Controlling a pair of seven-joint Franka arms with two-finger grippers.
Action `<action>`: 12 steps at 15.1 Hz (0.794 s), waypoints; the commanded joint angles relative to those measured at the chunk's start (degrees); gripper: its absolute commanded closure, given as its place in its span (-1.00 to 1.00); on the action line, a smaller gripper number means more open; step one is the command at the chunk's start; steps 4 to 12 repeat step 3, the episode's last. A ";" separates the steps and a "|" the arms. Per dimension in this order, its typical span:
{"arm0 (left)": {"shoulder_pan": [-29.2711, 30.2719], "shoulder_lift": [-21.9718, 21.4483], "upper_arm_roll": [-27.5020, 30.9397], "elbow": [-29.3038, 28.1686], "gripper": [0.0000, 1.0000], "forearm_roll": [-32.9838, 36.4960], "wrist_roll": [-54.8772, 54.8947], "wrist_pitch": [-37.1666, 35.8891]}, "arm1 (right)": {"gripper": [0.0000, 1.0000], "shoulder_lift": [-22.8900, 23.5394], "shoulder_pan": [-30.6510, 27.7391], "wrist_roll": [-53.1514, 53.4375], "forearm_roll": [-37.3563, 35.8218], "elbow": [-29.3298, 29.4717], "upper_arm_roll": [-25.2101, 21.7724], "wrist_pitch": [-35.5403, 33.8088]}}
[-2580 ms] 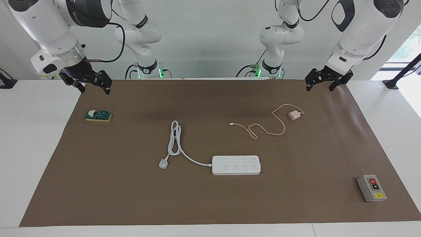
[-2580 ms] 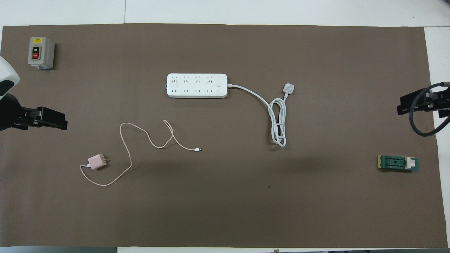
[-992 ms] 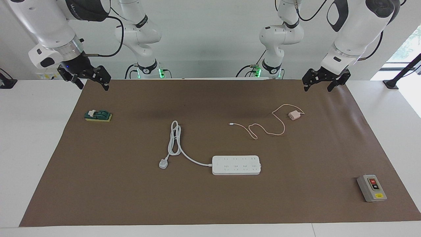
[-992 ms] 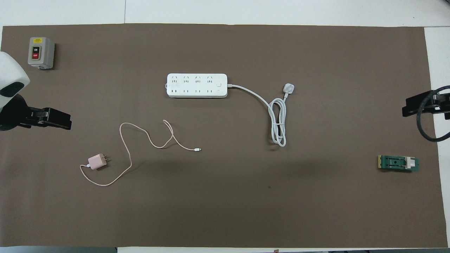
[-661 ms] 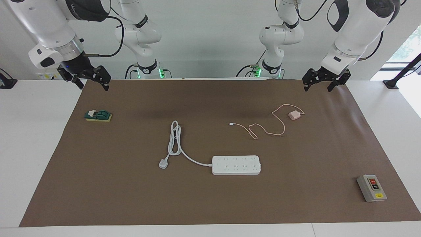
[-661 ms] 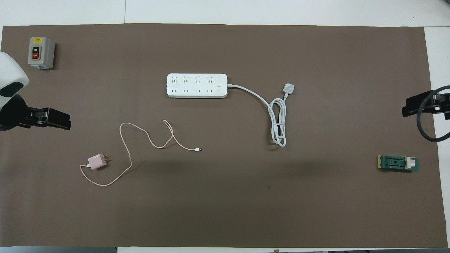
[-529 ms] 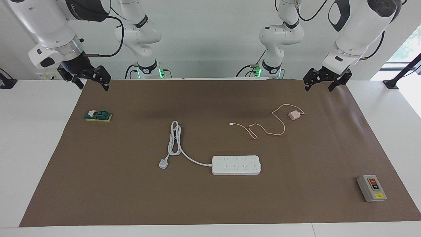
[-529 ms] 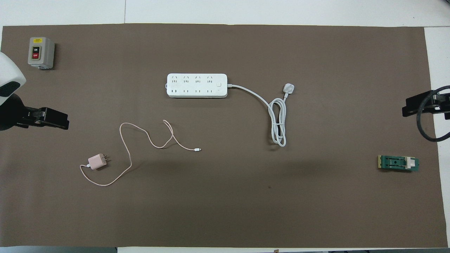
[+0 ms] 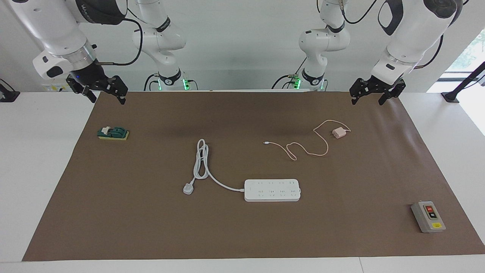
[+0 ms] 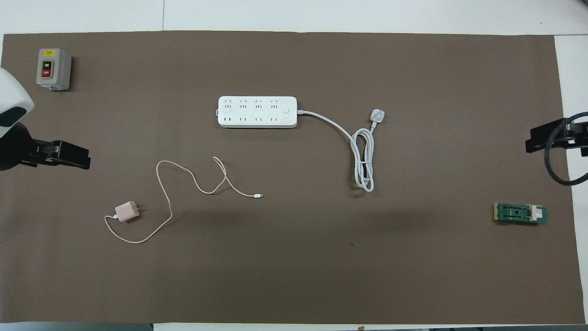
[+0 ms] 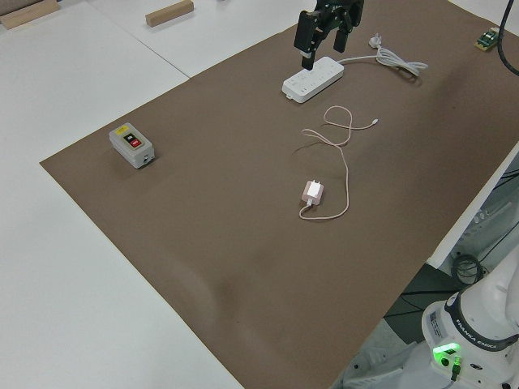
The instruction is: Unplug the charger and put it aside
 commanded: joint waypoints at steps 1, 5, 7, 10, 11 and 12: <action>0.17 -0.35 0.19 0.45 -1.00 0.26 0.83 -0.42 | -1.00 -0.65 -0.31 -0.96 -0.19 -0.55 0.16 -0.36; 0.26 -0.35 0.28 0.45 -1.00 0.08 0.83 -0.42 | -1.00 -0.65 -0.31 -0.96 -0.19 -0.55 0.16 -0.36; 0.26 -0.35 0.28 0.45 -1.00 0.08 0.83 -0.42 | -1.00 -0.65 -0.31 -0.96 -0.19 -0.55 0.16 -0.36; 0.26 -0.35 0.28 0.45 -1.00 0.08 0.83 -0.42 | -1.00 -0.65 -0.31 -0.96 -0.19 -0.55 0.16 -0.36; 0.26 -0.35 0.28 0.45 -1.00 0.08 0.83 -0.42 | -1.00 -0.65 -0.31 -0.96 -0.19 -0.55 0.16 -0.36; 0.26 -0.35 0.28 0.45 -1.00 0.08 0.83 -0.42 | -1.00 -0.65 -0.31 -0.96 -0.19 -0.55 0.16 -0.36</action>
